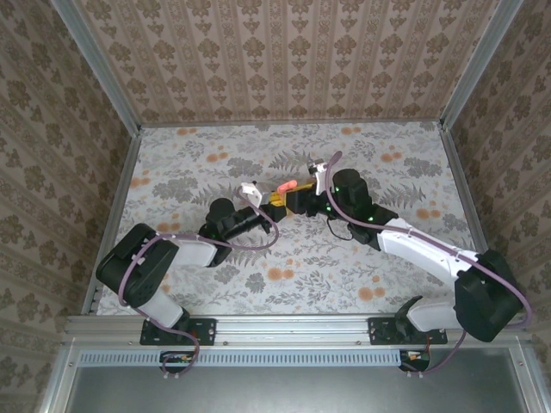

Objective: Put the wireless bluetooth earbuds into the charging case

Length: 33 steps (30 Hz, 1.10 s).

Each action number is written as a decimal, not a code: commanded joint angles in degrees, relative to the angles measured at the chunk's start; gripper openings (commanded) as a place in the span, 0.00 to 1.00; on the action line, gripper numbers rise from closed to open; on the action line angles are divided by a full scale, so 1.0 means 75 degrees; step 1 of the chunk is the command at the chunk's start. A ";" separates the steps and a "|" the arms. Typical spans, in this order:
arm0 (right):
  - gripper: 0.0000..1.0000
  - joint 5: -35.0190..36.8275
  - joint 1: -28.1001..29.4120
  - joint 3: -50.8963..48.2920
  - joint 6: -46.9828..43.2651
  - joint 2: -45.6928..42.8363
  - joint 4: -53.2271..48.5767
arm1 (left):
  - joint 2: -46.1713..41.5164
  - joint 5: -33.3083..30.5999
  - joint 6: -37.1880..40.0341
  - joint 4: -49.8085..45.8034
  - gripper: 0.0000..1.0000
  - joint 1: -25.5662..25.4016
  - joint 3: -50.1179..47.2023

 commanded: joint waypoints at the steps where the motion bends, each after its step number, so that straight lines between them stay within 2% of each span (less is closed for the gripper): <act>1: 0.49 -0.0321 -0.0169 0.0322 -0.0139 -0.0470 -0.0675 | -0.0289 0.0311 0.0136 0.0552 0.12 0.0089 0.0172; 4: 0.49 -0.0888 -0.0420 0.0544 -0.0069 -0.0652 -0.1257 | -0.0308 0.0516 0.0245 0.0529 0.12 0.0103 0.0090; 7: 0.49 -0.1294 -0.0523 0.1027 -0.0209 -0.0713 -0.2461 | -0.0354 0.0652 0.0411 0.0391 0.12 0.0109 -0.0017; 10: 0.48 -0.1259 -0.0530 0.1686 -0.0293 -0.0581 -0.3967 | -0.0391 0.0832 0.0593 0.0211 0.12 0.0105 -0.0072; 14: 0.45 -0.1534 -0.0537 0.2268 -0.0046 -0.0400 -0.5129 | -0.0451 0.0909 0.0799 0.0052 0.12 0.0115 -0.0125; 23: 0.42 -0.2038 -0.0526 0.2250 0.1241 -0.0268 -0.5005 | -0.0568 0.1002 0.0956 -0.0164 0.12 0.0095 -0.0217; 33: 0.39 -0.2032 -0.0524 0.2310 0.1572 0.0042 -0.4348 | -0.0583 0.1026 0.0945 -0.0175 0.12 0.0065 -0.0191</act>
